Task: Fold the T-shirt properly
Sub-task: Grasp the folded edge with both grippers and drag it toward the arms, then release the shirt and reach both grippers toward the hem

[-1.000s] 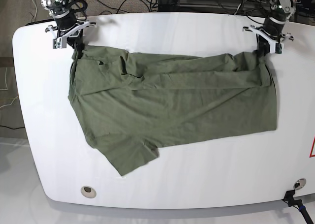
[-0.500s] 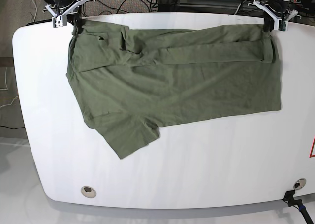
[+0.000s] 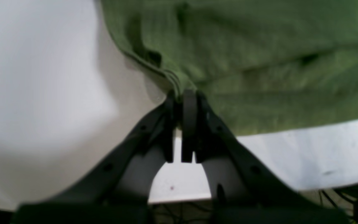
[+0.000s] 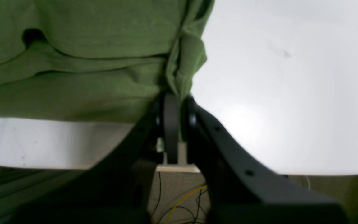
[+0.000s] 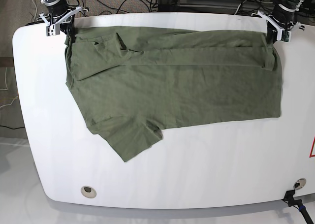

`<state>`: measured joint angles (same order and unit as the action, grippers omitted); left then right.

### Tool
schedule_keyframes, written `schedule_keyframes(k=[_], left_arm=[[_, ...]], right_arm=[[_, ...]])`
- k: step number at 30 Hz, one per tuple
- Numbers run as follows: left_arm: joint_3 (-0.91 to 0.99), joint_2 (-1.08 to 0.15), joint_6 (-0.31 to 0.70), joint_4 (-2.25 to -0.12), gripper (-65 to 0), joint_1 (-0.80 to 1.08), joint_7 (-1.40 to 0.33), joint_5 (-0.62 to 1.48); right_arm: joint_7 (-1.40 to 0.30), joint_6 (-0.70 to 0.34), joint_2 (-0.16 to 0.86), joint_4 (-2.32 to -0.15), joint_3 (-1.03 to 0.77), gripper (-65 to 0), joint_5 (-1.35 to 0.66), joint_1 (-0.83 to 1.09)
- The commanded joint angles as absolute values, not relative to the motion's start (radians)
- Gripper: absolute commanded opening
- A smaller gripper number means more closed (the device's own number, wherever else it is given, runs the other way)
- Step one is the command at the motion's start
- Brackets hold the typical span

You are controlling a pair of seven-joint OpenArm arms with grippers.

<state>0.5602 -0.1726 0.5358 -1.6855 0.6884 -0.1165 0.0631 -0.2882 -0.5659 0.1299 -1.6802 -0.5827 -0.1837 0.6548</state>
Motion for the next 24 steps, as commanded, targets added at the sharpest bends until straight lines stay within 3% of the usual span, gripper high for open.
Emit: schedule_keyframes(k=[1,8,9,10,13,15,24], left_arm=[[0.568,-0.185,0.529,-1.699,-65.0,0.696,-0.094,0.076],[0.568,-0.191,0.529,-1.699,-65.0,0.696,-0.096,0.073],[0.568,-0.2,0.529,-1.699,-65.0,0.696,-0.096,0.073],[0.568,-0.205,0.529,-1.699,-61.6,0.696,-0.096,0.071],[0.579,-0.205,0.529,-1.699,-35.2,0.696,-0.096,0.071],[0.584,-0.206,0.529,-1.699,-28.3,0.694,-0.096,0.071],[0.636,-0.203,0.529,-1.751,-27.9,0.673,-0.094,0.079]], right_arm=[[-0.308,-0.559,0.137,-1.685,-0.588,-65.0,-0.166,0.667],[-0.308,-0.558,0.137,-1.689,-0.59,-64.6,-0.168,0.668],[-0.308,-0.555,0.137,-1.69,-0.59,-61.2,-0.168,0.668],[-0.308,-0.555,0.137,-1.69,-0.591,-57.0,-0.168,0.667],[-0.308,-0.558,0.137,-1.69,-0.591,-45.0,-0.168,0.664],[-0.308,-0.558,0.137,-1.692,-0.591,-40.4,-0.168,0.662],[-0.312,-0.556,0.134,-1.813,-0.638,-39.2,-0.168,0.65]])
